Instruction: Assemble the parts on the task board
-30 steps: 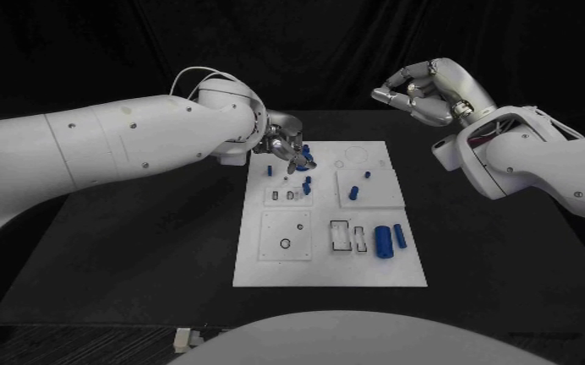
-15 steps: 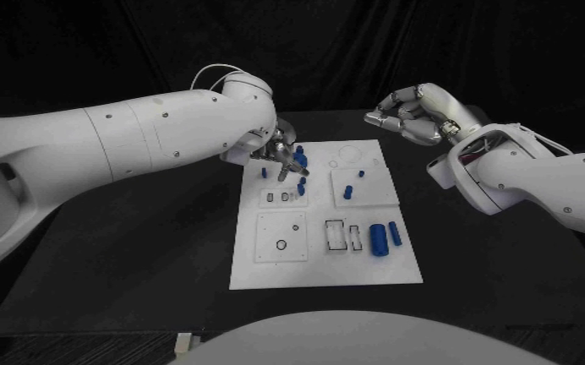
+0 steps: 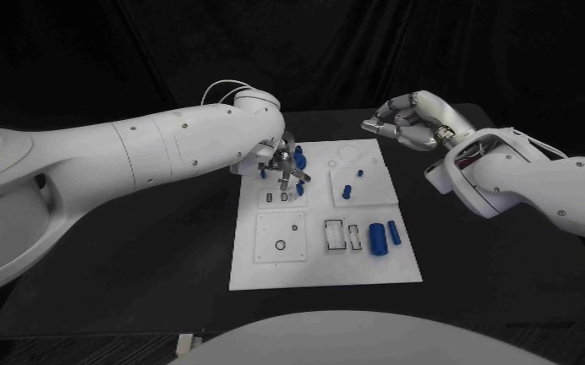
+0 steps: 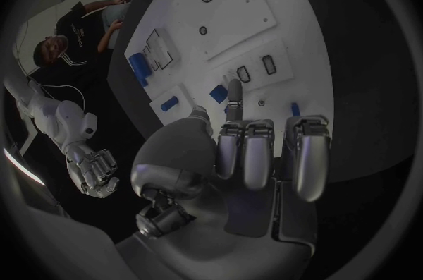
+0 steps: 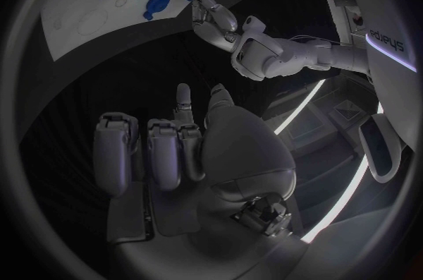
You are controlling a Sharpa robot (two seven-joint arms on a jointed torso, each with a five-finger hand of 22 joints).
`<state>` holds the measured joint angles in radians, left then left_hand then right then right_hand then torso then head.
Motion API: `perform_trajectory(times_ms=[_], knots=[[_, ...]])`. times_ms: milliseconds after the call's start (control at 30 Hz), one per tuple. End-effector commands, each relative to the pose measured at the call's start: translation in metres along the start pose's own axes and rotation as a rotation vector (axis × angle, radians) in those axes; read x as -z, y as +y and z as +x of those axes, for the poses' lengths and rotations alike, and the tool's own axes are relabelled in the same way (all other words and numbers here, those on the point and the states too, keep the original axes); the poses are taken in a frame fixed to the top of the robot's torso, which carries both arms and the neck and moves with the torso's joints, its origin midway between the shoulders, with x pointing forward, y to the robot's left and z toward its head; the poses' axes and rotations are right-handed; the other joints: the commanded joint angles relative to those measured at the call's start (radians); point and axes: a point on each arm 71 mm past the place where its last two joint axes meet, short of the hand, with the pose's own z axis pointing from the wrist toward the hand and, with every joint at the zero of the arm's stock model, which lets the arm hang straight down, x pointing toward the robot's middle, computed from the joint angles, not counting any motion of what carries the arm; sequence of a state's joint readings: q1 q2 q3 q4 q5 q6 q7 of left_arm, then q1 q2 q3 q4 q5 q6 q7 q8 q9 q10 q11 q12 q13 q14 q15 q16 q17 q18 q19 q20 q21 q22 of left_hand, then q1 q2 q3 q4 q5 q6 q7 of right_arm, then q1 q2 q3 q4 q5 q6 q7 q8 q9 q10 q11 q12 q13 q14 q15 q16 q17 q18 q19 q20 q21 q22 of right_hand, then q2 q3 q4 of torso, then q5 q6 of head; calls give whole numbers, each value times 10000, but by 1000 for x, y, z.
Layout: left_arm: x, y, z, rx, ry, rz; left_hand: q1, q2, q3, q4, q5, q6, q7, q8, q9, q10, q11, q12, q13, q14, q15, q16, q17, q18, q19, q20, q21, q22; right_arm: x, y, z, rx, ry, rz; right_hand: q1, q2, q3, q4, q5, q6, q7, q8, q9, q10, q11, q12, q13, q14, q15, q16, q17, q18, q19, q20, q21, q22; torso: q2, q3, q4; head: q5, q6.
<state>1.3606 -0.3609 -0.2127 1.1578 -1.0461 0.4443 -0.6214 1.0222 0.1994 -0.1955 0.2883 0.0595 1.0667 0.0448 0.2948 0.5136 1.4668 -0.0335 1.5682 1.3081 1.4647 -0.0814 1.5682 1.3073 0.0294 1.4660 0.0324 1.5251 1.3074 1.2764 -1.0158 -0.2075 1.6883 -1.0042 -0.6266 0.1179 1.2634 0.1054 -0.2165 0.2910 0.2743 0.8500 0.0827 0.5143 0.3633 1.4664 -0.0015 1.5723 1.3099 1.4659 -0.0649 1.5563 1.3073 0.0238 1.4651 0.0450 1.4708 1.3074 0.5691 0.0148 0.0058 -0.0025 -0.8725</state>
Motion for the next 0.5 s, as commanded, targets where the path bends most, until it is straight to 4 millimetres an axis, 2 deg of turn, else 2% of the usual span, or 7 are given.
perform_trajectory(times_ms=[33,233,500], knots=[[-3,-1,0,546,-328,-59,-39,75,-19,12,8,75,17,-74,-18,1040,67,26,2627,1061,73,26,2635,-153,705,55,-60,2447,0,-2,2,52,143,227,62,1,-76,-2,42,-99,3,68,11,1044,85,-15,2609,934,74,-62,2082,51,481,79,-20,2252,-25,-13,27,-40,-2],[-7,-4,5,719,-423,-46,-15,84,-1,-5,31,152,9,-111,-42,1040,65,26,2627,1061,74,26,2635,-150,698,61,-72,2442,-1,-3,4,55,197,275,61,2,-77,-2,42,-99,4,71,12,1044,85,-15,2609,929,75,-69,2062,55,471,79,-37,2246,-10,-19,51,-47,-2],[-10,-8,5,913,-644,-32,387,7,196,-125,309,507,-52,-337,-128,1040,14,26,2627,1061,35,26,2635,-149,704,42,-73,2443,-2,-3,5,47,250,299,53,12,-89,1,42,-96,2,94,19,1044,85,-15,2609,925,77,-77,2041,58,466,81,-47,2242,3,-23,29,-63,-2]])
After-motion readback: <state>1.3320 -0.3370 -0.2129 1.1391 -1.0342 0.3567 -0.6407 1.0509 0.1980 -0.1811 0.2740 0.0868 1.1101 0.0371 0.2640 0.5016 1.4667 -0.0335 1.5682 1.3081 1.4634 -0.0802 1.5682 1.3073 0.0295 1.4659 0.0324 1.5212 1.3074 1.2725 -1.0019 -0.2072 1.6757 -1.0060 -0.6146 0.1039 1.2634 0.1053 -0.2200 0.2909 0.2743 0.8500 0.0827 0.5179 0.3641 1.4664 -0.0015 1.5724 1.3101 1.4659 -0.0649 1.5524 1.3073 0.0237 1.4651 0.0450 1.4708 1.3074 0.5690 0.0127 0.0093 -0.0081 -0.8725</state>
